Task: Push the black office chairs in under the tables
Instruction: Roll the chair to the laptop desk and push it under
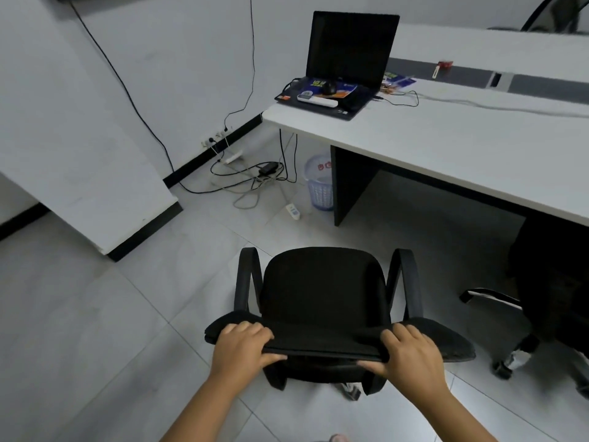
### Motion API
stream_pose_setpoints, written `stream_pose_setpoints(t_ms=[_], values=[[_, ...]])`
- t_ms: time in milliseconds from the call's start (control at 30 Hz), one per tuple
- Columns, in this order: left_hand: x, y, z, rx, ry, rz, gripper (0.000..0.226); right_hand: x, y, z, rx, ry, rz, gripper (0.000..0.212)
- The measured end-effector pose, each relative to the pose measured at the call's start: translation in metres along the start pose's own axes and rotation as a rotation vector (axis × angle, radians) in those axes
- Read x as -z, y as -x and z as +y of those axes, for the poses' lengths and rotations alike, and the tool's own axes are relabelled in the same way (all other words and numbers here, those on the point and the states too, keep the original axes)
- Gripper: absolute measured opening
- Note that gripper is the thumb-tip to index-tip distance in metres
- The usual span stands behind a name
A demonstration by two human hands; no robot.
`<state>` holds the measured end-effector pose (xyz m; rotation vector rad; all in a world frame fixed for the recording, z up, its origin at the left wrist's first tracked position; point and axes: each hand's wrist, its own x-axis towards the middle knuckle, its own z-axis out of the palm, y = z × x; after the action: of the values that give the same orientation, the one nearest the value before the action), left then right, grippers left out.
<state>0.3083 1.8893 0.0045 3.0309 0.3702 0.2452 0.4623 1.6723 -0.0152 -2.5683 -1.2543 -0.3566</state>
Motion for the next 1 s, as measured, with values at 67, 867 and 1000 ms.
stream_pose_setpoints(t_ms=[67, 867, 1000], values=[[-0.003, -0.011, -0.007, -0.018, -0.007, -0.021, 0.043, -0.004, -0.011, 0.005, 0.003, -0.005, 0.048, 0.083], [-0.013, -0.158, -0.180, -0.582, 0.139, -0.049, 0.045, -0.044, -0.090, -0.109, -0.430, 0.166, 0.070, 0.068], [-0.021, -0.195, -0.180, -0.631, 0.158, -0.052, 0.045, -0.050, -0.111, -0.095, -0.455, 0.186, 0.154, 0.075]])
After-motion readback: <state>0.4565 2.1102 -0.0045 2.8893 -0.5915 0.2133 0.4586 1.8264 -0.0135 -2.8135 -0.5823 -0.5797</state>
